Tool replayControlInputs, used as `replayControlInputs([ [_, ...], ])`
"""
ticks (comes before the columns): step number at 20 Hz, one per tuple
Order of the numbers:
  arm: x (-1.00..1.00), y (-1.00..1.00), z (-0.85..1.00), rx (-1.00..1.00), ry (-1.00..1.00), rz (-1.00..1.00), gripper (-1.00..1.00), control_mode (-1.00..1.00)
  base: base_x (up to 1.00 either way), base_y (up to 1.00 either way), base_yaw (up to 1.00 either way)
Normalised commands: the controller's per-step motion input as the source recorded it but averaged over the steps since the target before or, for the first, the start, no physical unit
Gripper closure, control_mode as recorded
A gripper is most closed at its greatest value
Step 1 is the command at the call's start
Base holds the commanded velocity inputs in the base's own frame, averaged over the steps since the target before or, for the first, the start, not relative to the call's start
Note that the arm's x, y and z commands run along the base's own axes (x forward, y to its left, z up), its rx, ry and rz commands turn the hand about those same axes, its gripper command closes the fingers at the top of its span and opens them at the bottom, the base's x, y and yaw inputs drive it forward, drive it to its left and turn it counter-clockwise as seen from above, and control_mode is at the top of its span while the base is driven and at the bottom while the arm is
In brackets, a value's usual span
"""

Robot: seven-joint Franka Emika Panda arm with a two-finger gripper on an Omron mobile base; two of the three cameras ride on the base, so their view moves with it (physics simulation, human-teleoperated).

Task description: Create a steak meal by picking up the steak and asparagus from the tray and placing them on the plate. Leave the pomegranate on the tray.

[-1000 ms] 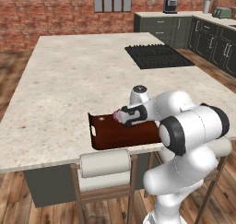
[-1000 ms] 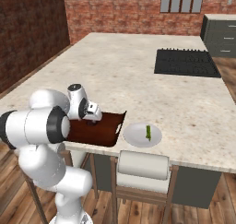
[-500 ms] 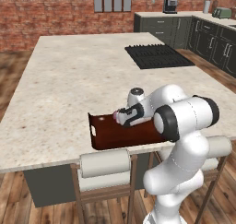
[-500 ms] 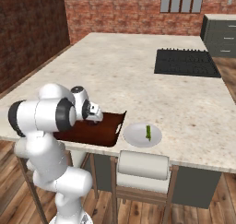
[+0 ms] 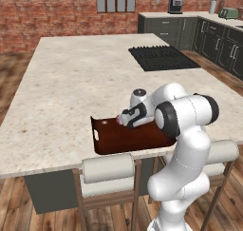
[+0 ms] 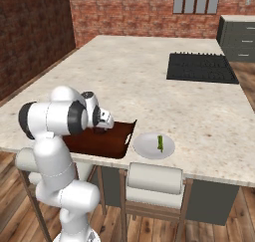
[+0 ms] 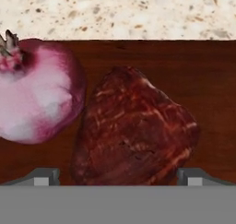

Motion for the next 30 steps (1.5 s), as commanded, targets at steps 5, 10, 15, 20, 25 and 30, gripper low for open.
replayControlInputs([
  [5, 0.06, 0.00, -0.20, 0.00, 0.00, 0.00, 1.00, -1.00, 0.00, 0.00, 0.00],
  [10, 0.00, 0.00, -0.24, 0.00, 0.00, 0.00, 1.00, -1.00, 0.00, 0.00, 0.00],
  [15, 0.00, 0.00, -0.03, 0.00, 0.00, 0.00, 1.00, -1.00, 0.00, 0.00, 0.00],
  [20, -0.35, -0.14, 0.21, 0.03, -0.08, 0.00, 1.00, -1.00, 0.00, 0.00, 0.00],
  [25, -0.46, -0.18, 0.88, 0.02, -0.11, 0.00, 1.00, -1.00, 0.00, 0.00, 0.00],
  [30, -0.51, -0.40, 0.90, 0.00, -0.08, 0.00, 1.00, -1.00, 0.00, 0.00, 0.00],
])
